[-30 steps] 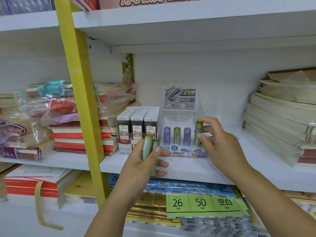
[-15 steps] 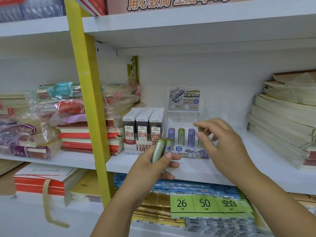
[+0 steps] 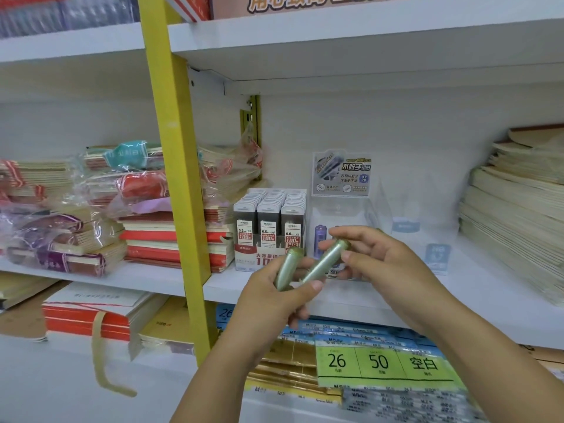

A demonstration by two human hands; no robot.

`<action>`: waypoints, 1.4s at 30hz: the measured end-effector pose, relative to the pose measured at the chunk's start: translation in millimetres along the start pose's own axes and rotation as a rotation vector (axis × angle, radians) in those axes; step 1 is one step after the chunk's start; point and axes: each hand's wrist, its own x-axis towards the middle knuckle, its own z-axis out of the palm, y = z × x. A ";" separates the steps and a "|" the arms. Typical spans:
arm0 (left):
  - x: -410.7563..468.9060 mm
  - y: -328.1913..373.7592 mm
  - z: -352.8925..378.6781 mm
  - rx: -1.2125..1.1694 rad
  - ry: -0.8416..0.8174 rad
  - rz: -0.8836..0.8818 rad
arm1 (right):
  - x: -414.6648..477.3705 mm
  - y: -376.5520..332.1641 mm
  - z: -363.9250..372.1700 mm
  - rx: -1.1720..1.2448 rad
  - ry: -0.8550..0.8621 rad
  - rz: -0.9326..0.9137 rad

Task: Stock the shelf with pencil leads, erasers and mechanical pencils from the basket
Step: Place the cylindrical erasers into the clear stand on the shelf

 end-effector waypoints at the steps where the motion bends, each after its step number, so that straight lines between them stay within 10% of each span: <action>1: 0.3 -0.5 0.4 0.044 0.060 0.031 | 0.4 1.1 1.8 -0.003 0.024 0.000; 21: 6.7 -2.8 -4.1 0.118 0.148 0.023 | 48.1 -43.3 -15.0 -0.148 0.377 -0.268; 26: 8.7 -4.2 -5.5 0.180 0.101 0.094 | 80.8 -27.0 -34.6 -0.588 0.235 -0.070; 42: 9.8 -4.9 -6.5 0.117 0.121 0.100 | 81.4 -4.1 -35.3 -0.755 0.062 -0.003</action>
